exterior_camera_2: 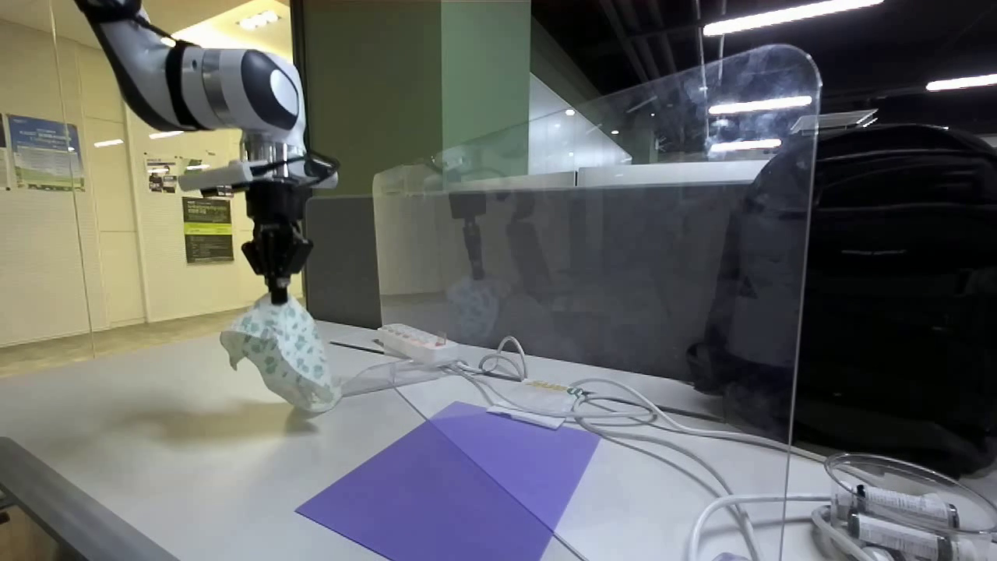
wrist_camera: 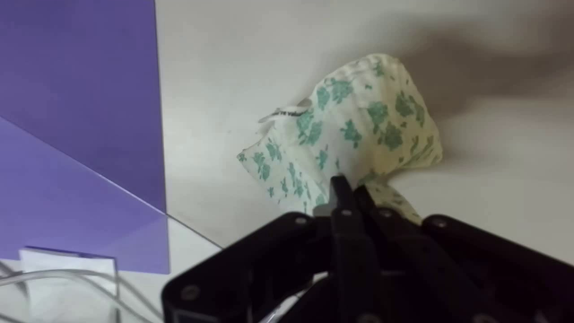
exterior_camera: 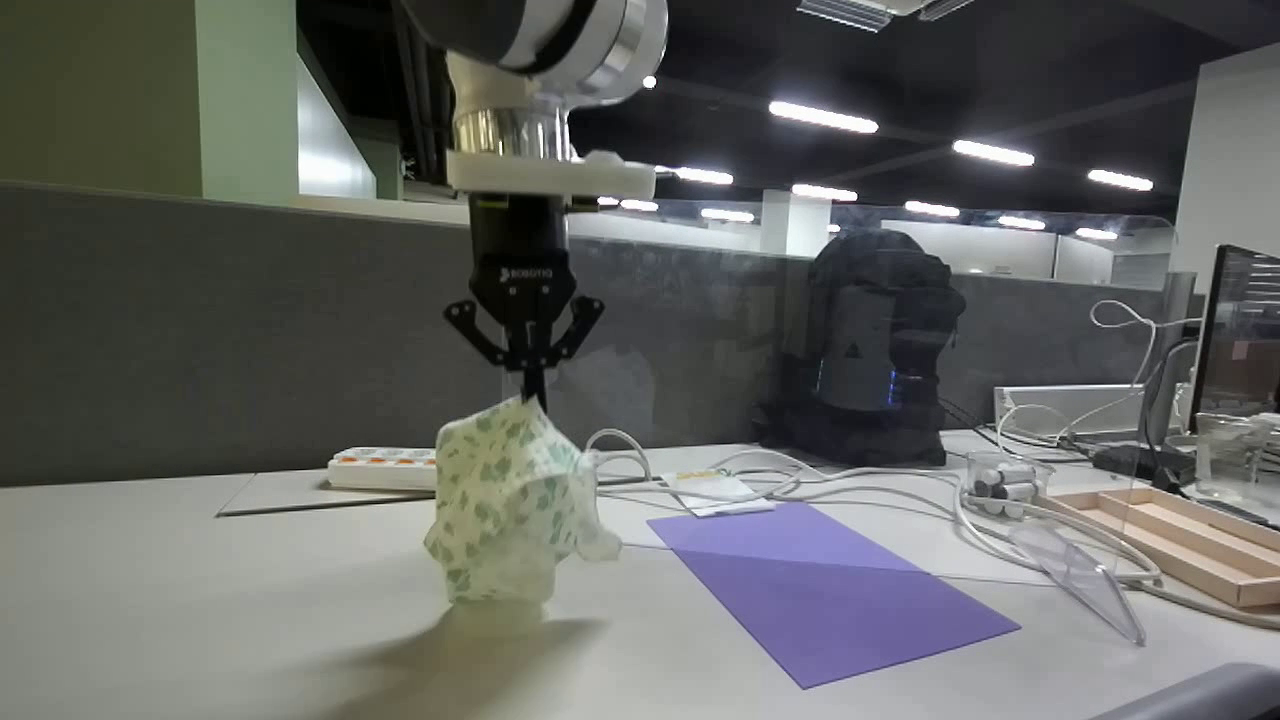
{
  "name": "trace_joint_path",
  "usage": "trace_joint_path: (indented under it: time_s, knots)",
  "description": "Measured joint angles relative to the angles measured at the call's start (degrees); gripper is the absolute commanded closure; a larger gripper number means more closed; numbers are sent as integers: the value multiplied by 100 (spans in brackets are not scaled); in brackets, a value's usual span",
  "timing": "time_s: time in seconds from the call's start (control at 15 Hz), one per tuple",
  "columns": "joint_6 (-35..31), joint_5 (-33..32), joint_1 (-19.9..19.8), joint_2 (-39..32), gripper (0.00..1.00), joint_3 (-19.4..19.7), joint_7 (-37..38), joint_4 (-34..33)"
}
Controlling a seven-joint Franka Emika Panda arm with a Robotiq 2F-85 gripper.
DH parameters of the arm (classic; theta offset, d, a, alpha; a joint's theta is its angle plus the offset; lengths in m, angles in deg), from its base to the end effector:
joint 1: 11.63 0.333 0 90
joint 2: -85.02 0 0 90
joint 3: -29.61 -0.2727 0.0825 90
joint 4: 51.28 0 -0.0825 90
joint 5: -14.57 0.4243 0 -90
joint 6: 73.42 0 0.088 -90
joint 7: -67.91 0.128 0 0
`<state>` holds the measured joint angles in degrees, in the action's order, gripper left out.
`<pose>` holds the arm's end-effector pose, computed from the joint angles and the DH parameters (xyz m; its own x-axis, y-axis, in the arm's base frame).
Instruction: Hang the cloth on the pane of glass
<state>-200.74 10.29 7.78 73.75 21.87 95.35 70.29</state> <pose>0.5144 0.2614 0.2215 0.9967 0.0391 -0.0707 0.0440 -0.9967 0.0689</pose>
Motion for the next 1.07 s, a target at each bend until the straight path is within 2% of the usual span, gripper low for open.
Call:
trace_joint_path:
  time_s: [0.2,0.4,0.53,0.8,1.07]
  knots:
    - [956,-85,-14,619,100,-33,502,-320]
    - [1603,-41,-124,1191,98,-96,712,-583]
    - [1712,-34,-166,1359,98,-106,728,-598]
    - [1606,-81,-251,1264,100,-179,734,-567]
    - [1392,-527,-448,1293,100,-232,762,-683]
